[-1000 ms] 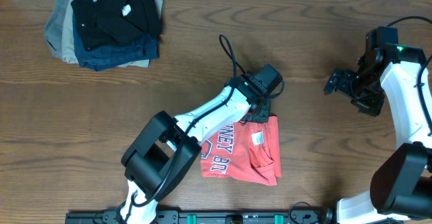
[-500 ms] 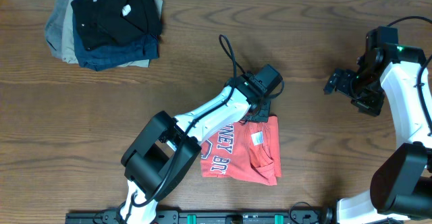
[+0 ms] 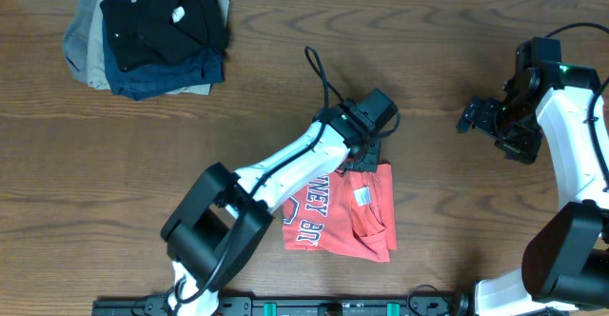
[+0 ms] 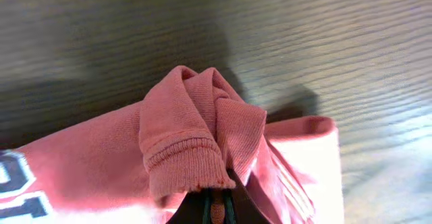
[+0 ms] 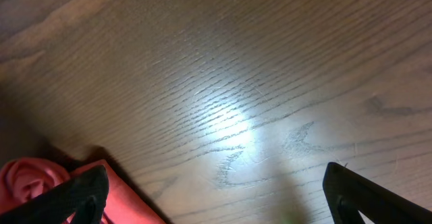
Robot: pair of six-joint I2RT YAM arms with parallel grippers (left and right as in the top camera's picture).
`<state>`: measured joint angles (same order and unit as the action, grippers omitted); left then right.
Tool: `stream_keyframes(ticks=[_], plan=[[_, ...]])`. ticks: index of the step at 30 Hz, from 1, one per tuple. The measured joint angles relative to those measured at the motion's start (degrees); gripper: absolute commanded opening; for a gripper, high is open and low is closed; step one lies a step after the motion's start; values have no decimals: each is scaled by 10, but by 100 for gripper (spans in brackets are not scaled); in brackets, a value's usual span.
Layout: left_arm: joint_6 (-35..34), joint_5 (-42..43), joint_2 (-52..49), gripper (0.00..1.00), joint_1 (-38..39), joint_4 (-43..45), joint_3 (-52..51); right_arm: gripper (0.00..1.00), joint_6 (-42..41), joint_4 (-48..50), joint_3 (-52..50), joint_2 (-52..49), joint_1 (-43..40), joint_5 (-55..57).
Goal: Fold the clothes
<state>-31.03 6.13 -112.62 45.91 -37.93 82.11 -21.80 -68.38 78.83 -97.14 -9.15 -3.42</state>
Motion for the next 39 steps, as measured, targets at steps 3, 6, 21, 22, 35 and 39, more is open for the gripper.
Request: stream_keyframes(ticks=[3, 6, 21, 22, 35, 39], plan=[[0, -1, 22, 6, 3, 0, 0, 99, 0, 0, 0, 0, 0, 0], [0, 3, 36, 6, 13, 8, 0, 99, 0, 0, 0, 0, 0, 0], [-16, 30, 27, 11, 59, 74, 0, 99, 0, 0, 0, 0, 0, 0], [-20, 30, 23, 12, 59, 75, 0, 99, 0, 0, 0, 0, 0, 0], [-48, 78, -10, 17, 134, 117, 0, 99, 0, 0, 0, 0, 0, 0], [-50, 134, -10, 17, 156, 145, 0, 99, 0, 0, 0, 0, 0, 0]])
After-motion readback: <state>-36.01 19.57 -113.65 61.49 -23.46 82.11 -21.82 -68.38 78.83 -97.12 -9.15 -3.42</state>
